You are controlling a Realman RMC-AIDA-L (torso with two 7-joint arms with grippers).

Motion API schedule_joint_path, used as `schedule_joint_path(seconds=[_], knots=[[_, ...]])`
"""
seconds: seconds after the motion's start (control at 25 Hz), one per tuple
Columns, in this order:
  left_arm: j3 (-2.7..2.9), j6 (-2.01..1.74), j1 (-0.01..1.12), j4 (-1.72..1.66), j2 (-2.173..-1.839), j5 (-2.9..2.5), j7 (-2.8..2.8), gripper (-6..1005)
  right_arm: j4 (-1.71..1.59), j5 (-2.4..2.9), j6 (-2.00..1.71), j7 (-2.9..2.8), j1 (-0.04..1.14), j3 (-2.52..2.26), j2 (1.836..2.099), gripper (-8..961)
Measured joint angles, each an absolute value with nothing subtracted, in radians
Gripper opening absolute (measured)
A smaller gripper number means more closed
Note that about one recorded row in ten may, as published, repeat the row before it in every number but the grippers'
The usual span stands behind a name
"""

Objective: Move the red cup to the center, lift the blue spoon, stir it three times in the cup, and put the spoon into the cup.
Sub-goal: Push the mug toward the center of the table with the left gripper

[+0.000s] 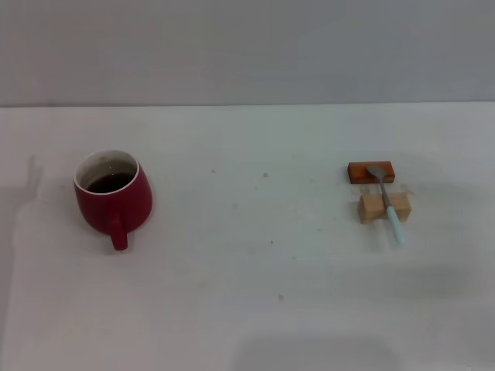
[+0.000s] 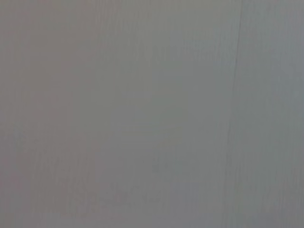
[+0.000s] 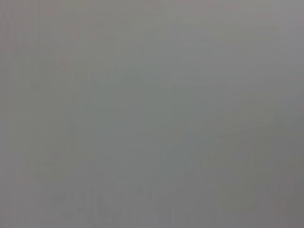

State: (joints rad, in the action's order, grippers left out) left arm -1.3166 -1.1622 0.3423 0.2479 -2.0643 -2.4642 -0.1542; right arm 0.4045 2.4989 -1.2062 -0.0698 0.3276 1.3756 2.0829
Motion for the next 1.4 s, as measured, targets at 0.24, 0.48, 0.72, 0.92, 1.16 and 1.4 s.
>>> schedule_joint_path(seconds=[0.24, 0.48, 0.72, 0.92, 1.16, 1.4], knots=[[-1.319, -1.143, 0.353, 0.246, -2.064, -2.464, -0.154, 826, 0.408, 2.503, -1.222, -0.062, 0.321, 1.351, 2.083, 783], [-1.321, -1.141, 0.355, 0.246, -2.064, -2.464, -0.154, 827, 0.412, 2.499, -1.223, -0.053, 0.317, 1.342, 2.083, 782], [-1.322, -1.141, 0.355, 0.252, -2.065, -2.464, -0.154, 826, 0.412, 2.501, -1.223, -0.051, 0.318, 1.342, 2.082, 783], [-1.323, -1.135, 0.355, 0.247, -2.065, -2.459, -0.152, 826, 0.409, 2.503, -1.223, -0.050, 0.316, 1.341, 2.082, 783], [-1.322, -1.134, 0.347, 0.246, -2.064, -2.459, -0.146, 826, 0.407, 2.504, -1.229, -0.050, 0.315, 1.341, 2.081, 782], [-1.315, -1.132, 0.334, 0.219, -2.066, -2.465, -0.145, 827, 0.407, 2.505, -1.236, -0.049, 0.310, 1.341, 2.080, 782]])
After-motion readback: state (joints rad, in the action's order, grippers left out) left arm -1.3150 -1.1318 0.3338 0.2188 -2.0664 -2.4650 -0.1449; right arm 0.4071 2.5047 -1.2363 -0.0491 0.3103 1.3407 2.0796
